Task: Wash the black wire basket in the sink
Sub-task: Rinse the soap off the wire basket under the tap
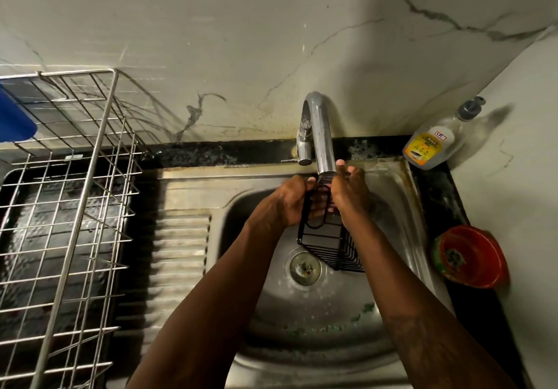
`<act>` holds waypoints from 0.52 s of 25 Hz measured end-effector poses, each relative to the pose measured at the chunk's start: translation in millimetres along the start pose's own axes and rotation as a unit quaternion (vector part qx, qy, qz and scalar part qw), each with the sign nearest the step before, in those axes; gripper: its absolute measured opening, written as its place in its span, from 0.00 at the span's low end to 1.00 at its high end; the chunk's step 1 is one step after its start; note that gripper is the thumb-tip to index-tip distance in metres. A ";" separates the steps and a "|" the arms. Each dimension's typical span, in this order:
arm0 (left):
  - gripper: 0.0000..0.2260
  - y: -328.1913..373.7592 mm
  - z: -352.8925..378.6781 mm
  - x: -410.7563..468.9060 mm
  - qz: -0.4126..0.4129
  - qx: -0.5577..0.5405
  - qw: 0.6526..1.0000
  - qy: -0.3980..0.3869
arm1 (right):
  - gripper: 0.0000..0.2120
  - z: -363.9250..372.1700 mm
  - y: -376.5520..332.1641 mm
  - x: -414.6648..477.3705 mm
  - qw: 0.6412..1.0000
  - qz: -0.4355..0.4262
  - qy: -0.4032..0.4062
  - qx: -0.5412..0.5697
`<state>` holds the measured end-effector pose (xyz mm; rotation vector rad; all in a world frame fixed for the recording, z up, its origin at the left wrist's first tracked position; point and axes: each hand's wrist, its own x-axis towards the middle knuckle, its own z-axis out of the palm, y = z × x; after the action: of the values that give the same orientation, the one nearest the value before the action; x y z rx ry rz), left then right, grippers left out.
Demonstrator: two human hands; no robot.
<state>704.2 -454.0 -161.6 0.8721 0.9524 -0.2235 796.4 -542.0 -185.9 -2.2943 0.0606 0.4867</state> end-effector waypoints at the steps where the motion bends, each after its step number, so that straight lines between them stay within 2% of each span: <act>1: 0.20 -1.0 2.3 2.4 -0.005 0.008 1.000 0.012 | 0.29 -2.9 2.7 2.3 1.000 -0.004 0.004 -0.011; 4: 0.21 -2.1 14.0 3.5 -0.017 -0.017 0.998 0.058 | 0.29 5.3 4.2 -5.4 1.000 -0.002 -0.024 -0.002; 6: 0.16 -13.7 14.7 6.9 0.010 -0.055 0.990 0.129 | 0.32 23.9 6.1 -14.9 0.998 -0.013 -0.061 -0.028; 9: 0.06 -35.7 -13.2 16.7 0.062 0.007 0.971 0.230 | 0.39 42.9 8.9 -44.0 0.990 -0.064 -0.099 -0.071; 10: 0.06 -41.3 -22.2 16.0 0.067 0.009 0.968 0.241 | 0.38 43.2 11.0 -58.5 0.987 -0.087 -0.114 -0.077; 11: 0.08 -42.0 -28.9 15.9 0.054 -0.036 0.968 0.241 | 0.38 44.3 16.7 -70.4 0.983 -0.100 -0.129 -0.085; 12: 0.11 -39.0 -35.9 12.4 0.056 -0.072 0.959 0.267 | 0.38 47.4 23.6 -77.9 0.980 -0.102 -0.139 -0.095; 13: 0.14 -38.8 -42.4 14.4 0.022 -0.121 0.944 0.307 | 0.39 51.4 27.1 -80.6 0.980 -0.092 -0.143 -0.101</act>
<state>666.1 -445.2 -206.2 0.7428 1.5026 0.2208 699.9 -533.1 -207.5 -2.3721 -0.3549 0.7491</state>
